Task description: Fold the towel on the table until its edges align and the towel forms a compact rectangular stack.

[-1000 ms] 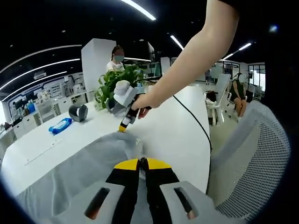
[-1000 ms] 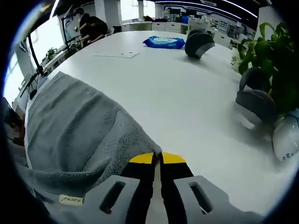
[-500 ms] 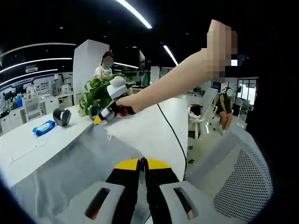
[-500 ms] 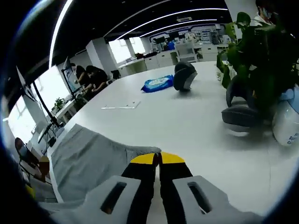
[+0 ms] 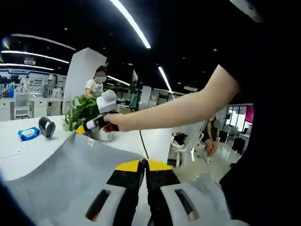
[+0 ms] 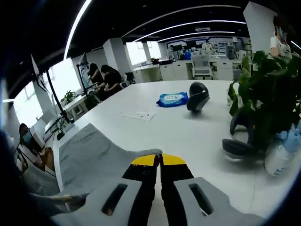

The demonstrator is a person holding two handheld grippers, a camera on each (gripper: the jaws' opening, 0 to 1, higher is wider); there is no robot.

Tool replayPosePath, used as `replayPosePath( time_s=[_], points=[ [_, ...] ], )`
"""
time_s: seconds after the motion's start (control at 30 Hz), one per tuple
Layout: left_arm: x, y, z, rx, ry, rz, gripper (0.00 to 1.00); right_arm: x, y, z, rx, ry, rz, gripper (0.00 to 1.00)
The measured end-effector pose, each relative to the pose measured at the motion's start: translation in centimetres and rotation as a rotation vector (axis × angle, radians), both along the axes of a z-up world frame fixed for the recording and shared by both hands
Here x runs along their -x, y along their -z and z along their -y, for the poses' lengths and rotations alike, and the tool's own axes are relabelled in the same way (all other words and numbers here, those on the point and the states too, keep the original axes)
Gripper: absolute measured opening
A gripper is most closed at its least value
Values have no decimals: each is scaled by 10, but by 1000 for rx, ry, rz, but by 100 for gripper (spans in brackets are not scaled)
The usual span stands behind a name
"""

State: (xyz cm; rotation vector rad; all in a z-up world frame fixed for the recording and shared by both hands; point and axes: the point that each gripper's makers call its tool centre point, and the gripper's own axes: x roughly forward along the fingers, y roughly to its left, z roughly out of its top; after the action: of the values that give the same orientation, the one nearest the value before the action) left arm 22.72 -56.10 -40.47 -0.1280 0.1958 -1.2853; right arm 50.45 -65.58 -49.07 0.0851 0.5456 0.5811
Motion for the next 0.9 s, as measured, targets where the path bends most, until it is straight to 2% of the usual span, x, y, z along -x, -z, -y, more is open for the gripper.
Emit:
replayPosePath(
  time_s=[0.07, 0.2, 0.3, 0.43, 0.53, 0.6, 0.67, 0.77, 0.9],
  points=[
    [2, -15, 6, 3, 20, 56, 4, 1, -10, 0, -7, -4, 17, 0],
    [4, -34, 16, 15, 42, 85, 4, -2, -32, 4, -45, 8, 48, 0],
    [5, -42, 24, 5, 56, 134, 4, -4, -49, 9, -62, 19, 69, 0],
    [6, -54, 32, 26, 64, 135, 4, -7, -70, 12, -80, 16, 94, 0],
    [3, -71, 40, 94, 42, 75, 4, -12, -88, 15, -64, 7, 111, 0],
    [2, -78, 43, 93, 38, 95, 4, -15, -98, 17, -42, -4, 124, 0],
    [2, -86, 48, 83, 37, 165, 4, -16, -111, 17, -35, -13, 140, 0],
    [1, -97, 54, 103, 38, 160, 4, -19, -127, 16, -27, -27, 162, 0],
    [-1, -109, 57, 130, 32, 163, 4, -21, -138, 18, -28, -24, 177, 0]
  ],
)
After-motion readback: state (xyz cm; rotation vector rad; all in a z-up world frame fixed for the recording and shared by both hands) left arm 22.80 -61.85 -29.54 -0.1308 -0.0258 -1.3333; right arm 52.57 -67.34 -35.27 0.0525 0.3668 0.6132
